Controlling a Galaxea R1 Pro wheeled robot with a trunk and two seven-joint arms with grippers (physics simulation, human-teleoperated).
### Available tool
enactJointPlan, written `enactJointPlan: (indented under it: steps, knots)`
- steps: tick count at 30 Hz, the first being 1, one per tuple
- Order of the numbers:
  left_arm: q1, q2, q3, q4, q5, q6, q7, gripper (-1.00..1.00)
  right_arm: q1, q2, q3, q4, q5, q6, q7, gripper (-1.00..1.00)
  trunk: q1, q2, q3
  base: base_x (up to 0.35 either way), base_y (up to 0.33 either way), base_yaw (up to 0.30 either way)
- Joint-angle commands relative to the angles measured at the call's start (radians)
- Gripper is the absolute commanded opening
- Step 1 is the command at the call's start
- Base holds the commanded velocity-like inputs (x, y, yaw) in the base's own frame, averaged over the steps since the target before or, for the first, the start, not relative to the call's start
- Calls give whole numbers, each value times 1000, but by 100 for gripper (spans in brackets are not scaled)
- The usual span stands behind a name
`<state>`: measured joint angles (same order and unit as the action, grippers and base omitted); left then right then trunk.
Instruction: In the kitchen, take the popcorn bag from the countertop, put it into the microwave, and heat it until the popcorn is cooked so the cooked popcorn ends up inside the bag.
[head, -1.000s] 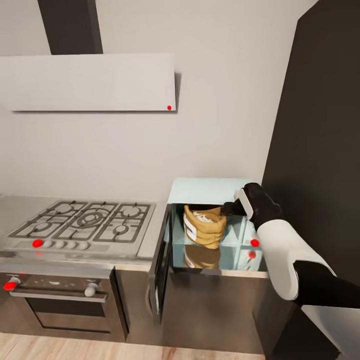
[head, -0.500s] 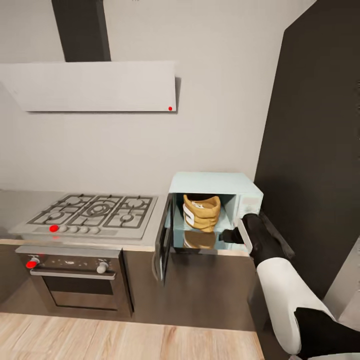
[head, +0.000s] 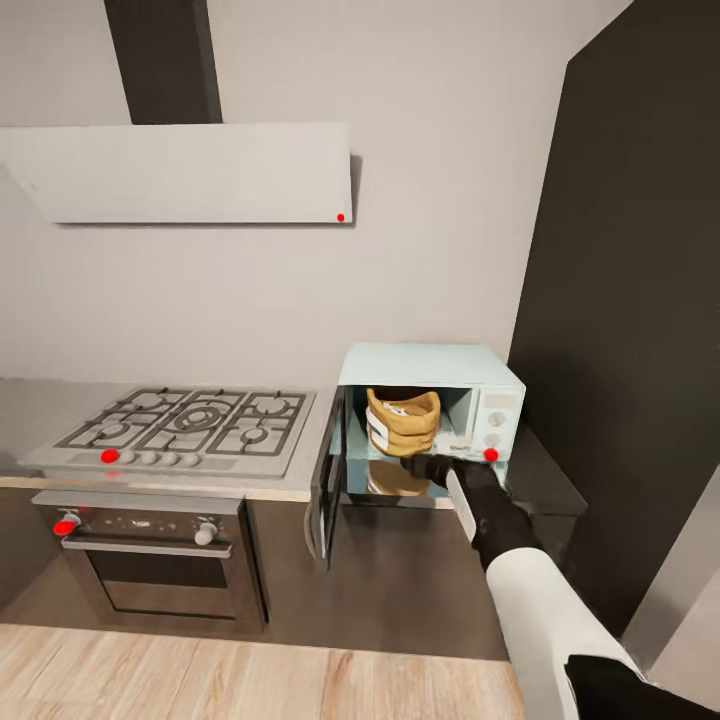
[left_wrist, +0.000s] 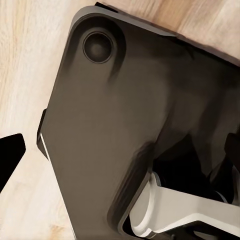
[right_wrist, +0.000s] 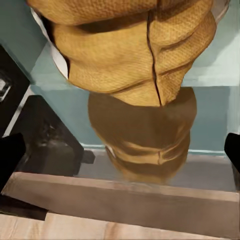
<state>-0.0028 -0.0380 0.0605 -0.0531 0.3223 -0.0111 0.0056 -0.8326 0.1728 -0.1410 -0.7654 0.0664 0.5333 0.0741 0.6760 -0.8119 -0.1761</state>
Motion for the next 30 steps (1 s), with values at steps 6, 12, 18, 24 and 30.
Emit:
enactJointPlan:
  steps: [6,12,18,24,30]
  knots:
    - [0,0,4,-1,1,-1,1,100,40,2,-2,4,15,-100,15,100,0,-1,-1,0,13,0]
    - [0,0,4,-2,1,-1,0,100,41,2,-2,26,20,-201,11,100,0,-1,-1,0,137,0]
    - [0,0,4,-2,1,-1,0,100,41,2,-2,33,18,-331,-1,100,0,-1,-1,0,4,0]
    - [0,0,4,-2,1,-1,1,100,41,2,-2,92,19,-400,-19,100,0,-1,-1,1,0,0]
    - [0,2,2,-2,0,-1,-5,100,41,2,-2,93,20,-401,-16,100,0,-1,-1,132,0,0]
